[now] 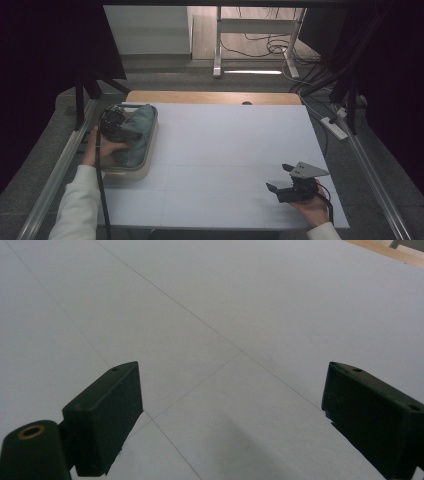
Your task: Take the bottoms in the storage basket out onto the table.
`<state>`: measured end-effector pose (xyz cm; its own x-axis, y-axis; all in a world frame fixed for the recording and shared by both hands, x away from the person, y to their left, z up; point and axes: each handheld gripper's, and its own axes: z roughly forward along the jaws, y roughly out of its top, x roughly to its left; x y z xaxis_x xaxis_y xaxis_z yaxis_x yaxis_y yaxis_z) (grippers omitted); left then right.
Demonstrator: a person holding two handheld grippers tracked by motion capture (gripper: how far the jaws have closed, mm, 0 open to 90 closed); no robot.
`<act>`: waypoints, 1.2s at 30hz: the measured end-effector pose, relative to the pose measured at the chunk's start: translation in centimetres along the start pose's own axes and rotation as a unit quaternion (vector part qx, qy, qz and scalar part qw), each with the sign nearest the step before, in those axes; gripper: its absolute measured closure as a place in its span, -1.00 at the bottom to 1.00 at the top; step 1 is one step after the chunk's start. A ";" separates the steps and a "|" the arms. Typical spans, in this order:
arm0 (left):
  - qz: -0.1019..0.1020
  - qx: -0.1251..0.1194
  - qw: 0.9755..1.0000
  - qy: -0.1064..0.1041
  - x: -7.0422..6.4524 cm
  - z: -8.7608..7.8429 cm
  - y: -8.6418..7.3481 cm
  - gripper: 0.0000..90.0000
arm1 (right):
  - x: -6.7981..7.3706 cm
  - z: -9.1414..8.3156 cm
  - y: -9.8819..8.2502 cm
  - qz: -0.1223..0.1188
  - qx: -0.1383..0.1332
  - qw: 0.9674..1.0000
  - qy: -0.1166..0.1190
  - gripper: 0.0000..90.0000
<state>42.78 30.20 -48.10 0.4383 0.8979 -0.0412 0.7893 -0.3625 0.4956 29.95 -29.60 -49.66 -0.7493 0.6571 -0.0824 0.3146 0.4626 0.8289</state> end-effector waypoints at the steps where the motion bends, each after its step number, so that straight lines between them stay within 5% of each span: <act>1: 0.005 0.006 1.000 -0.002 -0.1 0.2 0.0 -1.00 | 0.0 0.0 0.0 0.000 0.000 1.000 0.000 -0.79; 9: 0.027 0.023 0.999 0.014 -0.7 1.0 0.0 -1.00 | 0.1 0.0 0.0 -0.003 0.003 1.000 -0.002 -0.79; 17: 0.035 0.031 0.998 0.031 -1.0 1.4 0.1 -0.74 | 0.1 0.1 0.0 -0.003 0.003 1.000 -0.003 -0.79; 36: 0.040 0.007 0.999 -0.001 -0.2 0.2 -0.4 -0.18 | 0.1 0.0 0.0 -0.011 0.006 1.000 -0.009 -0.79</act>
<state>42.47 30.07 -48.45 0.5006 0.8656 -0.0046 0.7583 -0.4359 0.4847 29.90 -29.54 -49.69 -0.7449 0.6580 -0.1105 0.3059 0.4839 0.8199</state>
